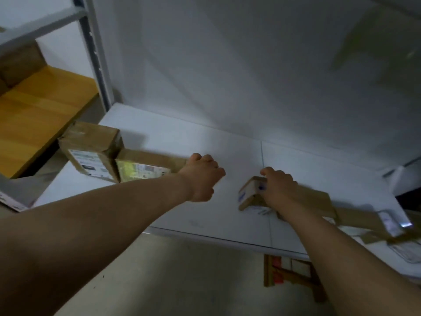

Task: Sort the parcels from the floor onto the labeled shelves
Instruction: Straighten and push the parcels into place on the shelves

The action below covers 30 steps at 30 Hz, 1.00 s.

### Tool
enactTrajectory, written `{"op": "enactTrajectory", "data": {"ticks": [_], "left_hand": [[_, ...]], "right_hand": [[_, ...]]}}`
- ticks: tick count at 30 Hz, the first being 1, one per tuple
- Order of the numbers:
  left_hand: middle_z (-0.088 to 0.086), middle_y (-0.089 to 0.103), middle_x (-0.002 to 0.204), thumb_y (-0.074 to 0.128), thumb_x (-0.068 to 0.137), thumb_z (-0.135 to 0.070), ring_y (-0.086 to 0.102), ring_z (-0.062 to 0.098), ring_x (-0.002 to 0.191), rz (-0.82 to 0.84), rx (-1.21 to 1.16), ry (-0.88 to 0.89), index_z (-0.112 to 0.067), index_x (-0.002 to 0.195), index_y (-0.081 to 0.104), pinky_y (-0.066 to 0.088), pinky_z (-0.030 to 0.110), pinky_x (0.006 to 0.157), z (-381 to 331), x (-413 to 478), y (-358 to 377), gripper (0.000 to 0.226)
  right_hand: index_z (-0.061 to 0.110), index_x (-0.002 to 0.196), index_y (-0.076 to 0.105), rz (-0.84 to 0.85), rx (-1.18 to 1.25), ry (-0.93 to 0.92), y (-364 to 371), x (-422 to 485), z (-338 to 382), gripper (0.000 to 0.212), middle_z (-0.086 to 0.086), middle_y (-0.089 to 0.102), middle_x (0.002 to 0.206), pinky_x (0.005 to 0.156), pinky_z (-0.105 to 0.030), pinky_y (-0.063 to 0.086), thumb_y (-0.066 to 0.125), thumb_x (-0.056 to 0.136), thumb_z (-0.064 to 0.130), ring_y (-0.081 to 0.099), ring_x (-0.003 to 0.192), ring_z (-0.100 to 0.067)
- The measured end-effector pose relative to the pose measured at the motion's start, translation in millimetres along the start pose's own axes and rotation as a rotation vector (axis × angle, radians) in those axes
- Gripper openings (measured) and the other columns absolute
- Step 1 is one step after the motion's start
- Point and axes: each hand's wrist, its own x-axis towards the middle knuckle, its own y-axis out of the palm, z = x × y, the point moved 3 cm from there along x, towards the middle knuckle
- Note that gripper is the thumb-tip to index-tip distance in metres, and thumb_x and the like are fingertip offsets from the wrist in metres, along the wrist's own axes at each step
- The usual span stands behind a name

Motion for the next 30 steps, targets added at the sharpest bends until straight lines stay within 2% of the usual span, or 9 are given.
{"op": "enactTrajectory", "data": {"ticks": [5, 7, 10, 12, 16, 20, 24, 26, 30], "left_hand": [[0.005, 0.049, 0.138, 0.059, 0.091, -0.038, 0.038, 0.027, 0.132, 0.036, -0.016, 0.030, -0.021, 0.144, 0.040, 0.033, 0.043, 0.106, -66.3, 38.3, 6.1, 0.059], [0.006, 0.049, 0.138, 0.060, 0.090, -0.036, 0.038, 0.027, 0.131, 0.027, 0.000, 0.024, -0.019, 0.144, 0.040, 0.034, 0.043, 0.105, -77.0, 45.3, 13.1, 0.059], [0.005, 0.047, 0.140, 0.059, 0.090, -0.028, 0.037, 0.028, 0.131, 0.000, 0.007, -0.039, -0.018, 0.144, 0.039, 0.034, 0.041, 0.104, -70.4, 45.0, 20.7, 0.058], [0.004, 0.046, 0.140, 0.058, 0.086, -0.020, 0.038, 0.027, 0.129, -0.056, 0.003, -0.103, -0.019, 0.143, 0.041, 0.035, 0.040, 0.103, -53.9, 37.6, 20.1, 0.060], [0.004, 0.047, 0.136, 0.062, 0.075, -0.015, 0.041, 0.028, 0.125, -0.187, 0.024, -0.298, -0.019, 0.139, 0.045, 0.034, 0.040, 0.101, -3.0, 10.4, 16.7, 0.066], [0.004, 0.046, 0.139, 0.059, 0.081, -0.017, 0.042, 0.028, 0.125, -0.160, 0.055, -0.424, -0.019, 0.140, 0.045, 0.036, 0.039, 0.100, 43.5, -18.4, 27.9, 0.061], [0.004, 0.041, 0.143, 0.058, 0.083, -0.013, 0.038, 0.027, 0.128, -0.064, -0.013, -0.415, -0.019, 0.141, 0.044, 0.043, 0.039, 0.097, 60.2, -34.6, 42.6, 0.060], [0.004, 0.041, 0.143, 0.059, 0.082, -0.013, 0.038, 0.027, 0.129, -0.038, -0.037, -0.409, -0.019, 0.143, 0.042, 0.043, 0.040, 0.099, 61.8, -38.8, 47.6, 0.064], [0.005, 0.040, 0.144, 0.061, 0.080, -0.014, 0.039, 0.028, 0.129, -0.028, -0.018, -0.397, -0.018, 0.144, 0.040, 0.042, 0.041, 0.100, 63.0, -43.0, 51.4, 0.067]], "right_hand": [[0.024, 0.155, 0.022, 0.078, -0.082, 0.005, 16.3, 2.4, -59.2, 0.082, -0.011, 0.039, 0.149, 0.109, -0.041, 0.037, 0.069, 0.088, 0.033, 0.038, 0.133, -0.032], [0.021, 0.156, 0.019, 0.081, -0.110, -0.044, 22.5, 9.3, -64.3, 0.085, -0.009, 0.039, 0.150, 0.110, -0.040, 0.036, 0.068, 0.088, 0.036, 0.035, 0.136, -0.031], [0.016, 0.147, 0.029, 0.063, -0.031, -0.115, 31.6, 15.1, -51.5, 0.068, -0.012, 0.057, 0.129, 0.095, -0.039, 0.048, 0.065, 0.091, 0.032, 0.051, 0.117, -0.030], [0.015, 0.142, 0.031, 0.063, 0.099, -0.161, 38.2, 13.2, -32.7, 0.069, -0.010, 0.061, 0.117, 0.083, -0.038, 0.052, 0.071, 0.089, 0.030, 0.058, 0.102, -0.028], [0.013, 0.137, 0.032, 0.047, 0.282, -0.269, 47.5, 12.4, 18.0, 0.062, -0.008, 0.061, 0.108, 0.068, -0.031, 0.044, 0.070, 0.089, 0.025, 0.058, 0.084, -0.022], [0.012, 0.141, 0.032, 0.013, 0.343, -0.299, 48.2, 24.2, 67.0, 0.069, -0.010, 0.060, 0.107, 0.069, -0.030, 0.043, 0.072, 0.085, 0.017, 0.060, 0.086, -0.025], [0.017, 0.153, 0.022, 0.047, 0.339, -0.298, 53.3, 33.8, 102.3, 0.090, -0.013, 0.059, 0.122, 0.078, -0.031, 0.045, 0.077, 0.082, 0.016, 0.060, 0.099, -0.029], [0.019, 0.156, 0.018, 0.047, 0.326, -0.290, 55.1, 37.6, 111.2, 0.091, -0.015, 0.058, 0.127, 0.085, -0.034, 0.046, 0.074, 0.084, 0.015, 0.060, 0.109, -0.032], [0.019, 0.159, 0.012, 0.050, 0.296, -0.282, 54.1, 40.9, 116.6, 0.092, -0.015, 0.057, 0.130, 0.087, -0.033, 0.046, 0.069, 0.088, 0.011, 0.058, 0.113, -0.032]]}}
